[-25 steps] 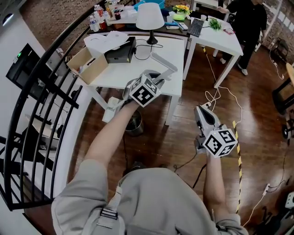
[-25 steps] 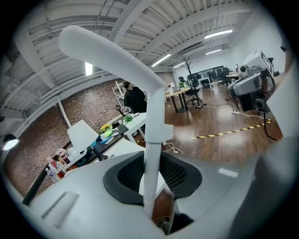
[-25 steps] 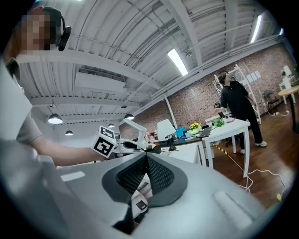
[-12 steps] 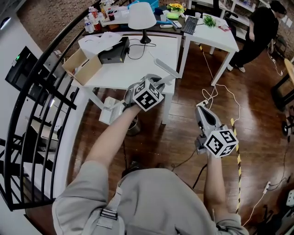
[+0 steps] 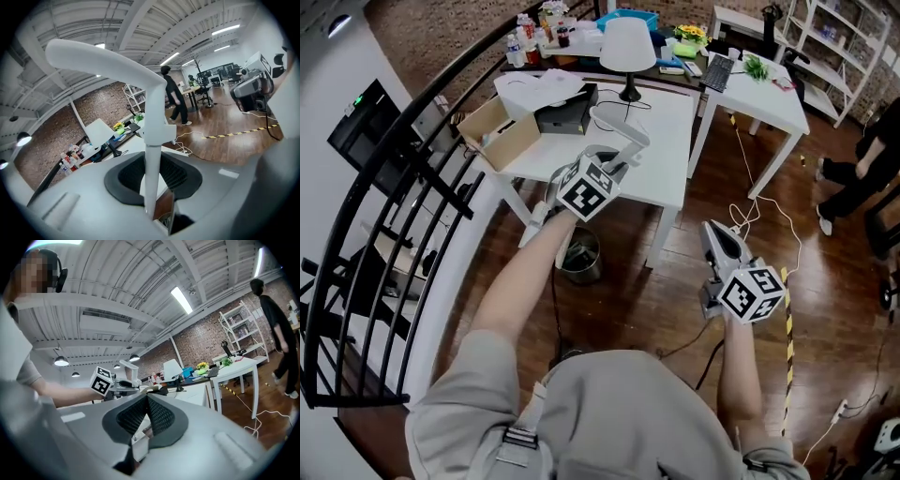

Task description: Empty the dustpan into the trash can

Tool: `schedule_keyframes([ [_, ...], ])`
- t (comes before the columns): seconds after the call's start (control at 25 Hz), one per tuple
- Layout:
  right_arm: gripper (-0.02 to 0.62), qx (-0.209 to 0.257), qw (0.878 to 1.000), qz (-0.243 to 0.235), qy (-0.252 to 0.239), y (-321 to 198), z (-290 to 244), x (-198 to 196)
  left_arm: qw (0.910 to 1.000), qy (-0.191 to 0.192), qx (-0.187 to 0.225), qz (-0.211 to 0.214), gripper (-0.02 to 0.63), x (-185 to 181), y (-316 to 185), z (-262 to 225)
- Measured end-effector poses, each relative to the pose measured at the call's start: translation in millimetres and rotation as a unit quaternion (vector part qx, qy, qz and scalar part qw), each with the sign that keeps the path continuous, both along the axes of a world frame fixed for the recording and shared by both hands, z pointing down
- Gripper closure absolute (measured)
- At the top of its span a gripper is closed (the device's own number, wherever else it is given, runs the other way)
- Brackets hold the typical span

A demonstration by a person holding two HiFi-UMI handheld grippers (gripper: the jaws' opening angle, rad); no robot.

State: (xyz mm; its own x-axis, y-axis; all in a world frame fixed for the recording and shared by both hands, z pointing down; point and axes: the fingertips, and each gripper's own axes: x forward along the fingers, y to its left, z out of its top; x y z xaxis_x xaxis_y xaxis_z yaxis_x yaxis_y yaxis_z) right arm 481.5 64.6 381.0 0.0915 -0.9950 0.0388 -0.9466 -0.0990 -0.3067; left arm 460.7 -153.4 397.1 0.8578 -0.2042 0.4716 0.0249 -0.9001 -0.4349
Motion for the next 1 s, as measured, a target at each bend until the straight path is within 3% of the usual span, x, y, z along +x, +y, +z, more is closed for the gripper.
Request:
schedule_keyframes([
  [0.44,0.595,0.0,0.999,-0.045,0.004,-105,-9,-94,0.9919,0.075,-0.029,-0.099,0.522,-138,-137,-50],
  [0.68,0.595,-0.008,0.997,-0.079,0.008,-157,-8,-140,0.9755,0.119,-0.069,-0.172,0.518,-228,-194,-61],
  [1.0,0.595,-0.005,0.985,-0.168,0.026,-224,-19,-220,0.9526,0.17,-0.128,-0.218,0.518,-326,-201,-66],
])
